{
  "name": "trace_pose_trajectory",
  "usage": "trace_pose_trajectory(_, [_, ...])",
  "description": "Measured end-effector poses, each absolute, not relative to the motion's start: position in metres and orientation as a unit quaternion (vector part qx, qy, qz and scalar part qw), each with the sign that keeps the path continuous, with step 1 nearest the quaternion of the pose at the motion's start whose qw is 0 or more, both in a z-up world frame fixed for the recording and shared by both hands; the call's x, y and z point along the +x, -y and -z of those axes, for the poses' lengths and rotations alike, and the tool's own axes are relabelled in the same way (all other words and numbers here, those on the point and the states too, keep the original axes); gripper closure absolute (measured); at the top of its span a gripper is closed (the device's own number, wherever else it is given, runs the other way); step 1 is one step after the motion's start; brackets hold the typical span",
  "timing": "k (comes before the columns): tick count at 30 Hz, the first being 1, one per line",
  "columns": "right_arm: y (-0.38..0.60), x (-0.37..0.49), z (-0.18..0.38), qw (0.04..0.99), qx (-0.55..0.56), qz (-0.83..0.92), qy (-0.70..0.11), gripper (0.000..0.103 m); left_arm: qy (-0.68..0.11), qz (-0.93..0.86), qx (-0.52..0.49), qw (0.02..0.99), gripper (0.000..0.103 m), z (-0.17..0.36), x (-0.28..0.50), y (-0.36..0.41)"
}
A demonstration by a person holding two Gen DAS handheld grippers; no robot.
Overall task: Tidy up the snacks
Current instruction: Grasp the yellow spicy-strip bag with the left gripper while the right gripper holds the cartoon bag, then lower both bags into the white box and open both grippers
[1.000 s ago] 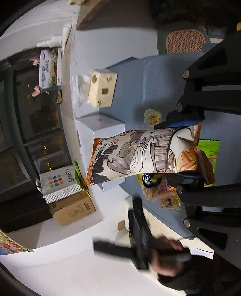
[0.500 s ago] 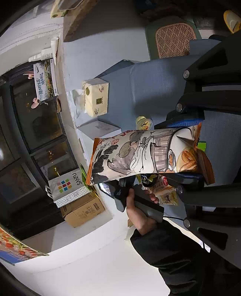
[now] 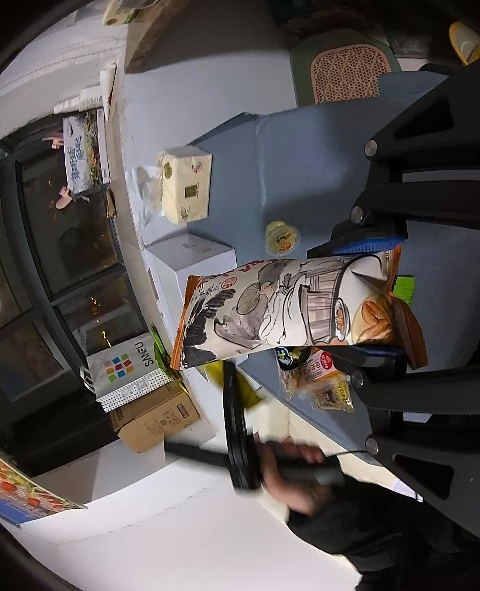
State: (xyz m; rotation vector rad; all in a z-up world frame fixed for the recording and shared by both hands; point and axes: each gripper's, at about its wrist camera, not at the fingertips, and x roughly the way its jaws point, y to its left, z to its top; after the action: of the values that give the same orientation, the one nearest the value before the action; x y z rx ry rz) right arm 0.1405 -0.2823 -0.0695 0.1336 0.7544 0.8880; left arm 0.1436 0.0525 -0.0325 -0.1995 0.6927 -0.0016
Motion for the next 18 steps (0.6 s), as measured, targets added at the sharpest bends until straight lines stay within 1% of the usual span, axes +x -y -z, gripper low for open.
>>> trace_pose_trajectory(2, [0.272, 0.149, 0.067, 0.83, 0.065, -0.425, -0.355, 0.062, -0.321, -0.004, -0.092, 0.942, 0.074, 0.021, 0.134, -0.066])
trace_pose_trajectory(5, [0.245, 0.174, 0.058, 0.825, 0.07, -0.433, -0.357, 0.062, -0.313, -0.009, -0.106, 0.944, 0.074, 0.009, 0.149, -0.089])
trace_pose_trajectory(11, [0.175, 0.237, 0.03, 0.831, 0.069, -0.428, -0.349, 0.062, -0.305, -0.032, -0.111, 0.945, 0.073, 0.002, 0.219, -0.141])
trace_pose_trajectory(18, [0.076, 0.331, 0.021, 0.837, 0.037, -0.384, -0.388, 0.062, -0.323, -0.062, -0.116, 0.937, 0.073, 0.016, 0.31, -0.186])
